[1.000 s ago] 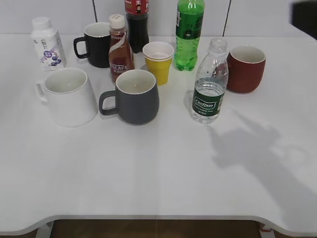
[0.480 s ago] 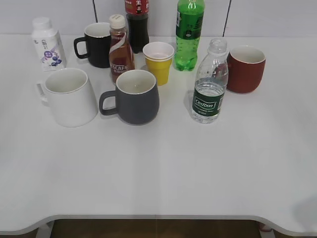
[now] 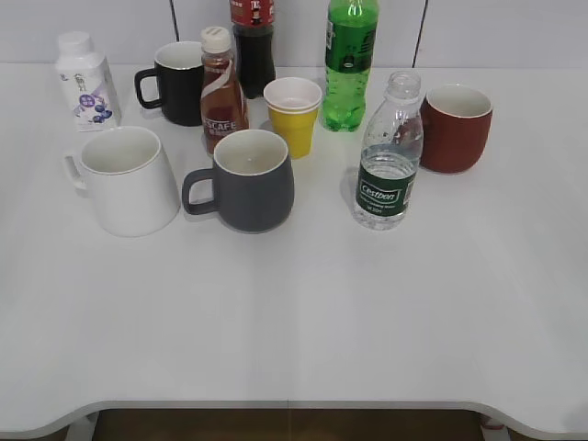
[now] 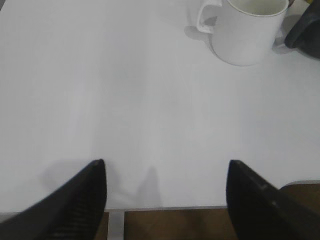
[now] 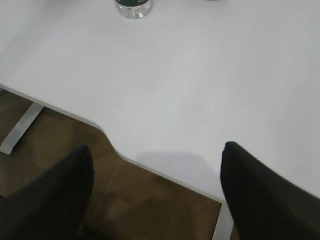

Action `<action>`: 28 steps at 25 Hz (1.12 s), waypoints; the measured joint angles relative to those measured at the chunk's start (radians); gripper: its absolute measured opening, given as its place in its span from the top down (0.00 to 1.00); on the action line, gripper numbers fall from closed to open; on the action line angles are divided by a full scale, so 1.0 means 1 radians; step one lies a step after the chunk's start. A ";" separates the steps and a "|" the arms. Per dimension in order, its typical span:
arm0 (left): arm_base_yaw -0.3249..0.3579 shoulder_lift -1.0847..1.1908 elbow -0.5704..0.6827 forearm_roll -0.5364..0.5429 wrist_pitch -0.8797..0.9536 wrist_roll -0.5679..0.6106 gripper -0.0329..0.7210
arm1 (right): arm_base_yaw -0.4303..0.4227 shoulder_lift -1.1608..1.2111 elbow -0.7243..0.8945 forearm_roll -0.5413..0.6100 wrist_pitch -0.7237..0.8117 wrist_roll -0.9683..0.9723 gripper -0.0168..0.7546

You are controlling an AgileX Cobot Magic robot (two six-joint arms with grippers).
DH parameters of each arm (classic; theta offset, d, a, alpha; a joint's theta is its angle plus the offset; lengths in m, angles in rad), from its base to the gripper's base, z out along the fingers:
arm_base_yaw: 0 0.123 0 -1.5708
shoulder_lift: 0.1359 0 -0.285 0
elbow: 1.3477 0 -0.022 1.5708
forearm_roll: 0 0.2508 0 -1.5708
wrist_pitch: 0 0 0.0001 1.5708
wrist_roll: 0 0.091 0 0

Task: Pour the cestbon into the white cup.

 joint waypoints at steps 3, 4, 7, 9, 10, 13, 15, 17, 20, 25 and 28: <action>0.000 0.000 0.000 0.000 -0.003 0.002 0.23 | 0.000 0.000 0.004 0.003 -0.024 -0.001 0.21; 0.000 0.000 0.000 0.000 -0.003 0.002 0.24 | 0.000 0.000 0.004 0.003 -0.025 -0.001 0.21; 0.000 0.000 0.000 0.000 -0.003 0.003 0.26 | 0.000 0.000 0.004 0.003 -0.027 -0.001 0.21; 0.000 0.000 0.000 0.000 -0.003 0.003 0.27 | 0.000 0.000 0.004 0.003 -0.027 -0.001 0.21; 0.000 0.000 0.000 0.000 -0.004 0.003 0.27 | 0.000 0.000 0.004 0.003 -0.027 -0.001 0.21; 0.000 0.000 0.000 0.000 -0.004 0.003 0.27 | 0.000 0.000 0.004 0.003 -0.027 -0.001 0.21; 0.000 0.000 0.000 0.000 -0.004 0.003 0.27 | -0.012 0.000 0.004 0.004 -0.028 -0.002 0.21; 0.000 -0.001 0.000 0.000 -0.004 0.003 0.28 | -0.059 0.000 0.004 0.004 -0.028 -0.002 0.21; 0.014 -0.027 0.000 0.000 -0.004 0.004 0.30 | -0.225 -0.003 0.004 0.005 -0.029 -0.002 0.21; 0.062 -0.123 0.000 0.000 -0.004 0.004 0.32 | -0.490 -0.060 0.006 0.005 -0.029 -0.002 0.21; 0.085 -0.168 0.000 0.000 -0.003 0.004 0.34 | -0.583 -0.109 0.006 0.006 -0.029 -0.002 0.21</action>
